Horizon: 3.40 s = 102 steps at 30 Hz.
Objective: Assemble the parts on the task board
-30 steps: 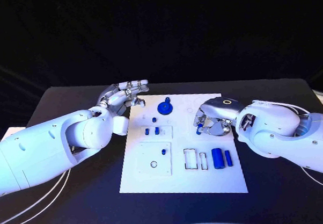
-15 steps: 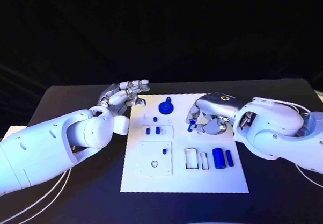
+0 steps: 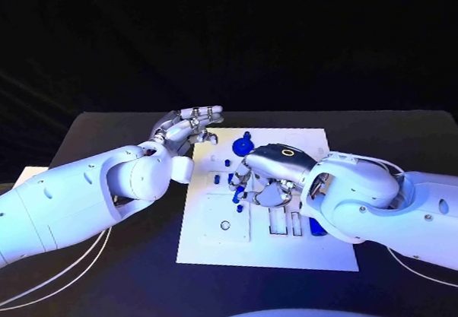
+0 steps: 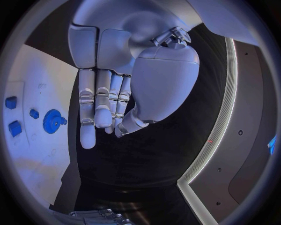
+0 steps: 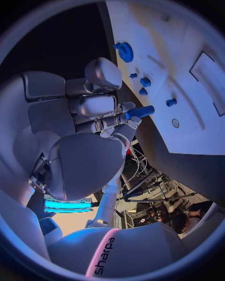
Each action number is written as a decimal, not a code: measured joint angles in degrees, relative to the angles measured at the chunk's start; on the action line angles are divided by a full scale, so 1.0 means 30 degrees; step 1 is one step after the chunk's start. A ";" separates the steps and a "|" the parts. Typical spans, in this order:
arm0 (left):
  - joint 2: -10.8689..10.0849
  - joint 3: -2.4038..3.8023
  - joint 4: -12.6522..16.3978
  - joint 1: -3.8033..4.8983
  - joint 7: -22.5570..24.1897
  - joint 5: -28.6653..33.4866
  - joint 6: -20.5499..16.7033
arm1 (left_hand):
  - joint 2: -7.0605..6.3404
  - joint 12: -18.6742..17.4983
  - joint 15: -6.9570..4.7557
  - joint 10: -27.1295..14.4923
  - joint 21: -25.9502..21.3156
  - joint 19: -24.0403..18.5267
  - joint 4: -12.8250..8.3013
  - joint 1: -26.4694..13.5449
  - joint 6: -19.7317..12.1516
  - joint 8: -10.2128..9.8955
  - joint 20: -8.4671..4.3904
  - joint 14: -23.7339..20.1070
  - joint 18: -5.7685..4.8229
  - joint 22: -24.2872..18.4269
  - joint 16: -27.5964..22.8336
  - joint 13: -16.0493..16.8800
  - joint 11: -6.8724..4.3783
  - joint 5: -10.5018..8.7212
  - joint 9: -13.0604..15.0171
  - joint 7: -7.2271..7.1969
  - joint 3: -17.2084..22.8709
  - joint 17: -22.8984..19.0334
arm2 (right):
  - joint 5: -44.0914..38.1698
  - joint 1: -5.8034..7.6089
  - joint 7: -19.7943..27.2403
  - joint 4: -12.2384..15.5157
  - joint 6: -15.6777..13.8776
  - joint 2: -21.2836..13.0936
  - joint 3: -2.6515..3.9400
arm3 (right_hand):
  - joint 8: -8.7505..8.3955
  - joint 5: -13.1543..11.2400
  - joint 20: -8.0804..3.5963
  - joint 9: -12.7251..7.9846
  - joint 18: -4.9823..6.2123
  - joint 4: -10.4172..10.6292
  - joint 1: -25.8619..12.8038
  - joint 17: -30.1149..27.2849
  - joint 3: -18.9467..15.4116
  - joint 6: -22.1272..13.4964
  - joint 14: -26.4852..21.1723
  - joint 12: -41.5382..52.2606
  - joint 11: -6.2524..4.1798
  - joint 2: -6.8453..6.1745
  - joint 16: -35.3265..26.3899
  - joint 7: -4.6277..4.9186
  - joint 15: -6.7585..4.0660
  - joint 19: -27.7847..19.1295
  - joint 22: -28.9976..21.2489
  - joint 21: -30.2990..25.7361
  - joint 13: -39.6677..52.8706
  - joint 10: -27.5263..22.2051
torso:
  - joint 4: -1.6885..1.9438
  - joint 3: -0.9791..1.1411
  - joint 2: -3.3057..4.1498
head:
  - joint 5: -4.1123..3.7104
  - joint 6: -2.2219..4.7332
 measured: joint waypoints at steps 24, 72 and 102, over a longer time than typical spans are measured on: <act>0.0198 0.0000 0.0057 0.0001 -0.0004 -0.0018 -0.0004 | 0.0000 0.0000 0.0000 0.0001 0.0001 0.0000 0.0001 0.0000 0.0000 0.0000 0.0000 0.0000 0.0002 -0.0015 0.0000 0.0000 0.0001 -0.0001 -0.0018 -0.0001 0.0001 -0.0014 | 0.0562 -0.1361 0.0930 -0.2061 0.0448 0.2067 -0.0487 | -0.0001 0.0003 0.0001 0.0002 -0.0002 -0.0030 0.0000 -0.0042 0.0029 -0.0005 0.0000 -0.0119 0.0000 0.0000 -0.0005 0.0003 0.0003 -0.0001 -0.0021 -0.0001 0.0005 -0.0001 | -0.0007 0.0053 0.0016 | 0.0463 -0.0223; 0.0191 0.0001 0.0022 0.0002 -0.0022 -0.0024 0.0007 | 0.0000 -0.0001 0.0000 0.0002 0.0003 0.0000 0.0002 0.0000 0.0000 0.0000 0.0000 0.0000 0.0000 -0.0011 0.0000 -0.0015 0.0002 0.0000 -0.0013 0.0000 0.0001 -0.0010 | -0.1785 -0.1521 0.0200 -0.1843 0.1604 0.2268 -0.0476 | -0.0025 0.0111 0.0002 -0.0001 0.0000 -0.0138 0.0000 -0.0029 0.0190 0.0045 0.0001 -0.0068 0.0000 0.0000 -0.0006 -0.0051 0.0006 -0.0002 0.0029 -0.0002 0.0041 -0.0001 | -0.0011 0.0024 -0.0005 | 0.0439 -0.0412; 0.0213 0.0005 -0.0032 0.0001 0.0043 -0.0024 0.0002 | 0.0000 -0.0001 0.0070 0.0002 0.0003 0.0000 0.0002 0.0000 0.0000 0.0086 0.0000 -0.0070 0.0001 -0.0026 -0.0074 -0.0013 0.0002 0.0000 -0.0013 0.0000 0.0001 -0.0100 | -0.2894 -0.1647 0.0387 -0.0574 -0.0442 0.0627 -0.0515 | -0.0431 0.2511 0.0713 -0.0177 0.0752 0.0820 -0.0670 -0.2840 -0.5359 -0.5090 -0.0990 0.1071 0.0268 -0.1123 -0.1629 0.0876 0.0912 -0.2134 -0.5056 -0.3129 0.0373 -0.5558 | -0.0009 0.0059 -0.0007 | 0.0229 -0.0341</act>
